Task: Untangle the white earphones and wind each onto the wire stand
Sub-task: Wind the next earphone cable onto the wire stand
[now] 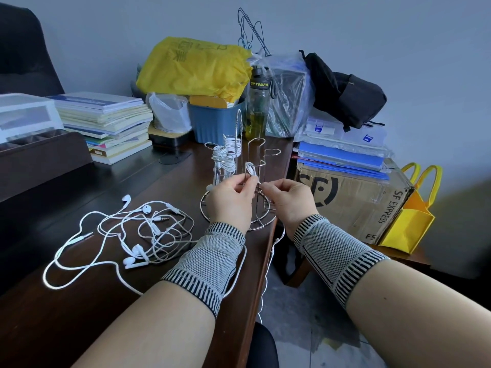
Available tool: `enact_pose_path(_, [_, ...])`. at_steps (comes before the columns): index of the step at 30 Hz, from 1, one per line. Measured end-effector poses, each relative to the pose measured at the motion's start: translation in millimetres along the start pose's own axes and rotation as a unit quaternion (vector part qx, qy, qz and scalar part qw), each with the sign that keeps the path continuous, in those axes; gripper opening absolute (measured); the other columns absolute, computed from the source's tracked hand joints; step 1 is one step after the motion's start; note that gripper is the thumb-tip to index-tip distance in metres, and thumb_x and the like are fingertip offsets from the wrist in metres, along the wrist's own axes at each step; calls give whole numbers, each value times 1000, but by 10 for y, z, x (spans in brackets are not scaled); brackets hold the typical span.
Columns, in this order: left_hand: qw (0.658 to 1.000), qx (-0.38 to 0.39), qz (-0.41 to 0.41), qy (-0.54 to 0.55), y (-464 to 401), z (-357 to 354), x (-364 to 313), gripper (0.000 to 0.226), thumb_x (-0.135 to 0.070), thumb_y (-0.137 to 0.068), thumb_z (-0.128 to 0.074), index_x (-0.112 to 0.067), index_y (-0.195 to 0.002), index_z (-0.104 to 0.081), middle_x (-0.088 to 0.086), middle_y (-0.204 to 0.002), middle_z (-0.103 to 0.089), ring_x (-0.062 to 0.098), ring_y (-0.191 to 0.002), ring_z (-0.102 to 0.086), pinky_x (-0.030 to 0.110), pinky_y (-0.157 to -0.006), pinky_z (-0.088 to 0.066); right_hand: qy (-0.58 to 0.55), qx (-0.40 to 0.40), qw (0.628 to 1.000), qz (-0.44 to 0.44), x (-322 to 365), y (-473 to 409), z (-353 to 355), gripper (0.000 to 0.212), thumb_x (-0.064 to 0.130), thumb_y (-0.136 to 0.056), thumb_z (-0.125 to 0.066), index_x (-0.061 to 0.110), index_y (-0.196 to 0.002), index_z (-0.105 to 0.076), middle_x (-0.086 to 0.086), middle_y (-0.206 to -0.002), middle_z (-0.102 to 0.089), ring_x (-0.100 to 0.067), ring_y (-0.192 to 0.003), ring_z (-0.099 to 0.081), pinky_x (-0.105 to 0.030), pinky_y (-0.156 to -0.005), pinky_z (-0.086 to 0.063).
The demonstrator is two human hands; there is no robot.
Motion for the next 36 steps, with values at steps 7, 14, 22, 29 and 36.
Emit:
enact_pose_path(7, [1000, -16, 9, 18, -37, -18, 30, 20, -37, -85, -70, -19, -84, -79, -10, -58, -63, 14, -62, -57, 37, -74, -58, -24, 42, 999, -1, -49, 45, -12, 22, 15, -84, -72, 16, -63, -66, 8, -49, -52, -5, -43, -39, -21, -45, -34])
enact_pose_path(14, [998, -10, 30, 52, -14, -28, 7, 17, -32, -87, -68, -21, -94, -78, -10, -51, -63, 3, -53, -57, 27, -68, -55, -39, 64, 997, -10, -118, 72, 80, 20, 8, -86, -68, 14, -67, -67, 3, -58, -57, 1, -40, -43, -12, -45, -33])
enact_pose_path(22, [997, 11, 41, 64, -51, -45, 35, 32, -29, -84, -66, -43, -55, -69, -11, -47, -60, 16, -59, -52, 37, -70, -53, 11, 102, 995, 19, -123, 83, 40, 24, 12, -86, -67, 18, -62, -66, 9, -52, -54, 0, -41, -40, -13, -45, -32])
enact_pose_path(29, [998, 7, 32, 55, -62, -45, 46, 20, -32, -84, -65, -37, -65, -69, -12, -48, -62, 18, -67, -59, 50, -83, -57, 141, 83, 986, -8, 11, 46, 269, 16, 24, -88, -68, 18, -73, -71, 0, -63, -63, -9, -51, -49, -23, -52, -44])
enact_pose_path(36, [997, 4, 31, 64, -67, -52, 72, 11, -27, -87, -67, -23, -87, -77, -11, -46, -60, 12, -55, -56, 38, -69, -56, 466, 47, 876, 116, 822, -190, 323, 30, 38, -91, -61, 14, -74, -61, -2, -66, -59, -16, -63, -57, -25, -53, -44])
Point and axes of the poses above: each hand's wrist, its own y-axis away from the middle knuckle, its own z-axis out of the back of the hand, x = y × z, the point moved 2 cm from there along -y, towards the middle knuckle
